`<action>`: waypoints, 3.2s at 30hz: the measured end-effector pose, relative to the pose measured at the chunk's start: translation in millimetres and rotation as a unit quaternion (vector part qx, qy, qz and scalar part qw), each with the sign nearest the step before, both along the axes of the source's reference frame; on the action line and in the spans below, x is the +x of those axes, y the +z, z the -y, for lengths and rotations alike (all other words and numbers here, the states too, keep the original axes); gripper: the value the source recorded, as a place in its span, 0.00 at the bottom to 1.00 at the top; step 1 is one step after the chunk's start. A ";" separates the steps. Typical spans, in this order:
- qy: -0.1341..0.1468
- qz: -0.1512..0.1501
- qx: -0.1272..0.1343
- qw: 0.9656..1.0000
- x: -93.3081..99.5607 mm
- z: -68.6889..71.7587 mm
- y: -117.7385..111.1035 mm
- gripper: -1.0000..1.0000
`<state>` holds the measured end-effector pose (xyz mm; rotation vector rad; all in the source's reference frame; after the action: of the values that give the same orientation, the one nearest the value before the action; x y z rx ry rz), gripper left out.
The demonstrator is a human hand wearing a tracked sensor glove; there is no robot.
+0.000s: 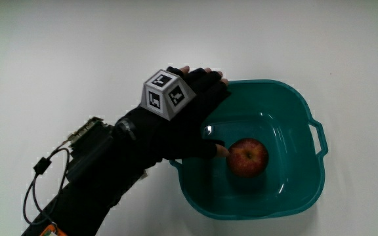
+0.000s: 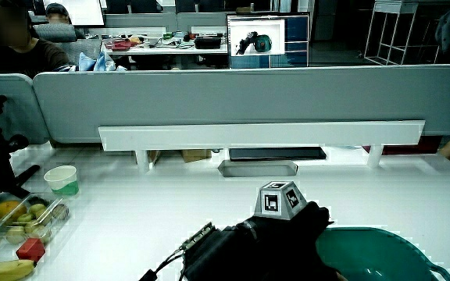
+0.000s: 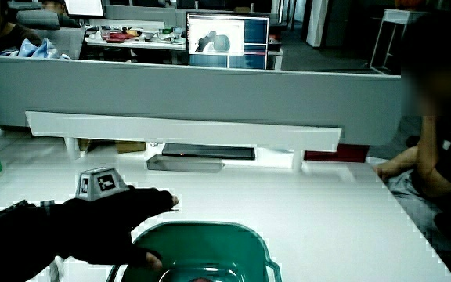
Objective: Pick apple from plate
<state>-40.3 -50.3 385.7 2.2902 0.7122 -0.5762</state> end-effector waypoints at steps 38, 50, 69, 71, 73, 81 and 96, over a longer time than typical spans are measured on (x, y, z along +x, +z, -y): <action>0.086 0.020 -0.044 0.995 76.5 -49.8 36.2 0.50; 0.075 -0.004 -0.004 0.997 79.5 -50.7 34.0 0.68; 0.094 -0.032 0.057 0.993 83.7 -57.0 28.4 1.00; 0.095 -0.034 0.058 0.993 83.0 -56.3 28.9 1.00; 0.092 -0.039 0.057 0.993 80.4 -54.1 26.6 1.00; 0.084 -0.063 0.069 0.992 69.3 -48.4 4.4 1.00; 0.063 -0.082 0.139 0.985 27.3 -30.6 -33.9 1.00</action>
<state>-13.1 -19.8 351.8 2.4464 1.0685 -0.6461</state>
